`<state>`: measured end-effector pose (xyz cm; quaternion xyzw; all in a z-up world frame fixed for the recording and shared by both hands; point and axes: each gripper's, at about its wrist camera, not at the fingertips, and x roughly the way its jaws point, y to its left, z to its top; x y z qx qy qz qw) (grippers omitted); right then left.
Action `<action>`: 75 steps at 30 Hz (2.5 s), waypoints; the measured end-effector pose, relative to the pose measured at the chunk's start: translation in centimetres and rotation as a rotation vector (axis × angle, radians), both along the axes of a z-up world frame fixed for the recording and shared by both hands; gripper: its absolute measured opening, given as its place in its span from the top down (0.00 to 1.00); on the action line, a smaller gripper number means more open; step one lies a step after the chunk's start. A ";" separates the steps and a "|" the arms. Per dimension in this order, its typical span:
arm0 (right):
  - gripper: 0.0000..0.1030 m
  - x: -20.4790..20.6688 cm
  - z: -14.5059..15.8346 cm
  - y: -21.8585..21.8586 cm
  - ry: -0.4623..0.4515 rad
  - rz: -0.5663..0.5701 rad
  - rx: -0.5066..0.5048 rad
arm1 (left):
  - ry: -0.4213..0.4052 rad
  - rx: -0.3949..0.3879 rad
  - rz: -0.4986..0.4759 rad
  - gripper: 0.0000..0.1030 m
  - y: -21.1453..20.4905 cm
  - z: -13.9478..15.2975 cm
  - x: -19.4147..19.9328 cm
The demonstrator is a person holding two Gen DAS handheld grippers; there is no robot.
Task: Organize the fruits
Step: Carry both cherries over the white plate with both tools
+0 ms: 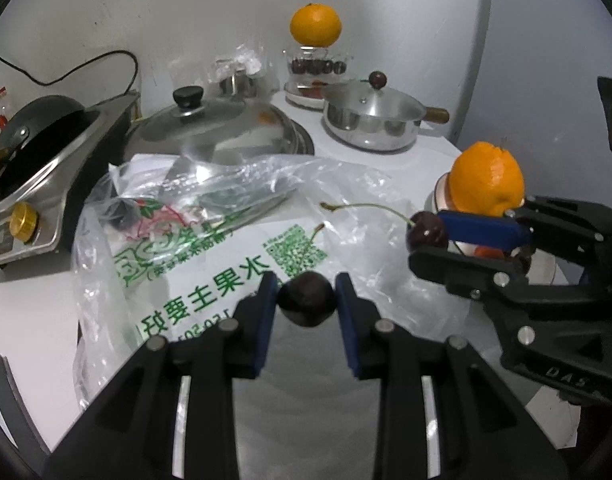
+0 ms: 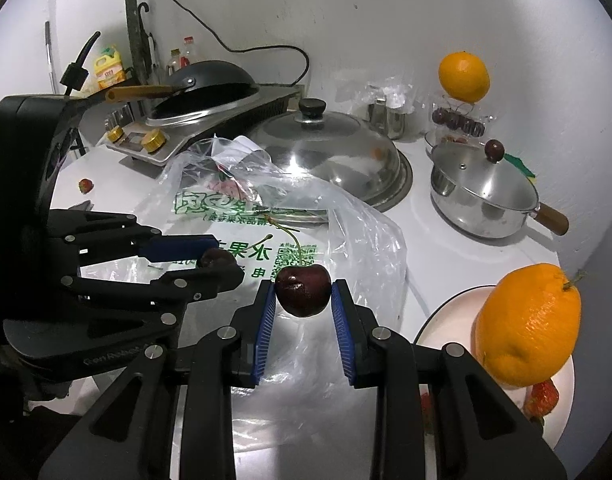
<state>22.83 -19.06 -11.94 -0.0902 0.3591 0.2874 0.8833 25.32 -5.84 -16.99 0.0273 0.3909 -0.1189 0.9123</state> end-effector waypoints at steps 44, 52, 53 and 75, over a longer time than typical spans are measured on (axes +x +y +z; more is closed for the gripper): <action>0.70 -5.0 1.7 -6.8 -0.062 -0.089 0.033 | -0.070 0.030 -0.061 0.70 -5.8 3.0 -4.3; 0.70 -5.5 1.4 -10.1 -0.058 -0.142 0.035 | -0.061 0.034 -0.099 0.70 -8.4 2.8 -4.2; 0.70 -5.6 1.3 -10.5 -0.057 -0.149 0.035 | -0.059 0.035 -0.105 0.70 -8.8 2.7 -4.2; 0.70 -4.5 -1.7 -18.0 0.003 -0.273 0.031 | 0.006 0.051 -0.185 0.70 -14.8 0.3 -1.9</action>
